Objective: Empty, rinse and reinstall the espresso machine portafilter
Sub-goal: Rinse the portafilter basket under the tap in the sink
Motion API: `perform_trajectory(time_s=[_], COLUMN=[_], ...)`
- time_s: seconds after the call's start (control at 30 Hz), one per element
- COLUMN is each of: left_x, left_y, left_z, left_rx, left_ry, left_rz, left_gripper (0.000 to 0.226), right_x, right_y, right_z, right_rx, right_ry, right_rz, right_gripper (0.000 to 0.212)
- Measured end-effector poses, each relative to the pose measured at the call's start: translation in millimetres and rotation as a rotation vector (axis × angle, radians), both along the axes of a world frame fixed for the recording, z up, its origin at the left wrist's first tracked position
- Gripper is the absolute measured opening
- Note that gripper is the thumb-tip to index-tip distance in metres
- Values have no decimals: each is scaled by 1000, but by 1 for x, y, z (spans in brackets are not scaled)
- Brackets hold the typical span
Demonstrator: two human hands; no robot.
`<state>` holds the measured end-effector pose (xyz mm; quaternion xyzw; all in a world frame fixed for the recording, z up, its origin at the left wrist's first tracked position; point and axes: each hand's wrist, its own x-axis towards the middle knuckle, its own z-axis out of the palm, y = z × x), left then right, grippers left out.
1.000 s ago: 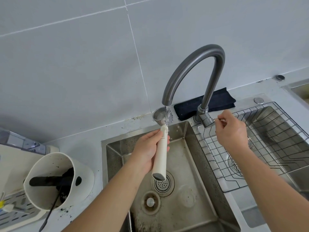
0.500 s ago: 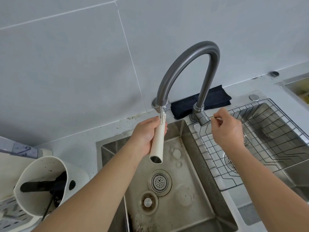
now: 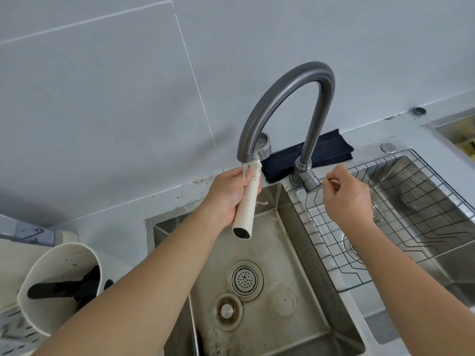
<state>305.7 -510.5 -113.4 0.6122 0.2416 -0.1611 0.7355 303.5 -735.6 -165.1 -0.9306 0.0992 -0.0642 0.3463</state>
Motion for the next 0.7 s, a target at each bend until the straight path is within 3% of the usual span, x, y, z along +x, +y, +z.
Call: perform_trajectory(time_s=[0.23, 0.4, 0.7], left_x=[7, -8, -52], left_y=[1, 6, 21], left_z=[3, 1, -1], left_rx=[39, 71, 107], left_ry=[-15, -33, -36], left_rz=[-2, -39, -86], left_gripper=[25, 10, 14], right_x=[0, -1, -3], right_y=[0, 1, 1], right_z=[0, 0, 1], right_rx=[2, 14, 9], right_ry=[-3, -11, -14], right_rz=[2, -11, 3], right_gripper=[9, 7, 8])
